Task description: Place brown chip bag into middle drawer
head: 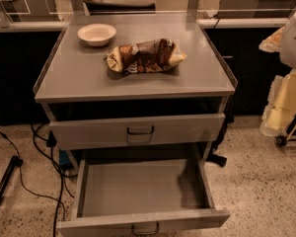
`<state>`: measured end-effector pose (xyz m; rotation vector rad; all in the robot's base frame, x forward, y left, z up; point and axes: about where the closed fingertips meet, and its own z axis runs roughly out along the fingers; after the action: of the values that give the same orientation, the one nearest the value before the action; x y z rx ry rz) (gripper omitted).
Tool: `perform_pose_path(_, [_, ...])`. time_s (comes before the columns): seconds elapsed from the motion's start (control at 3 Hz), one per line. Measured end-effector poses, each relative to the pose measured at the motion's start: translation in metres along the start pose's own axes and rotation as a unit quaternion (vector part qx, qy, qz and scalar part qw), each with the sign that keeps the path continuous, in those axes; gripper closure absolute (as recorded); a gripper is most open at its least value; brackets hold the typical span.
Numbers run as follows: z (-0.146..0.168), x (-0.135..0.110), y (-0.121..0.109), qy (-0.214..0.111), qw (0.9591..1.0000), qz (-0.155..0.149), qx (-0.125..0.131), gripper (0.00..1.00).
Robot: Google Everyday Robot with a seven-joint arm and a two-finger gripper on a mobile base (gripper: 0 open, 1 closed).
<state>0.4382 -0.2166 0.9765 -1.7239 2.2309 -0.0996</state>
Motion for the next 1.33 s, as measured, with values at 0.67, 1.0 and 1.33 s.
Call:
perform_pose_path(0.67, [0.008, -0.011, -0.018, -0.020, 0.9996, 0.007, 0.016, 0.00])
perform_pose_path(1.0, [0.026, -0.030, -0.049, -0.052, 0.9977, 0.009, 0.043, 0.00])
perform_pose_path(1.33, [0.040, -0.046, -0.074, -0.077, 0.9950, 0.008, 0.062, 0.00])
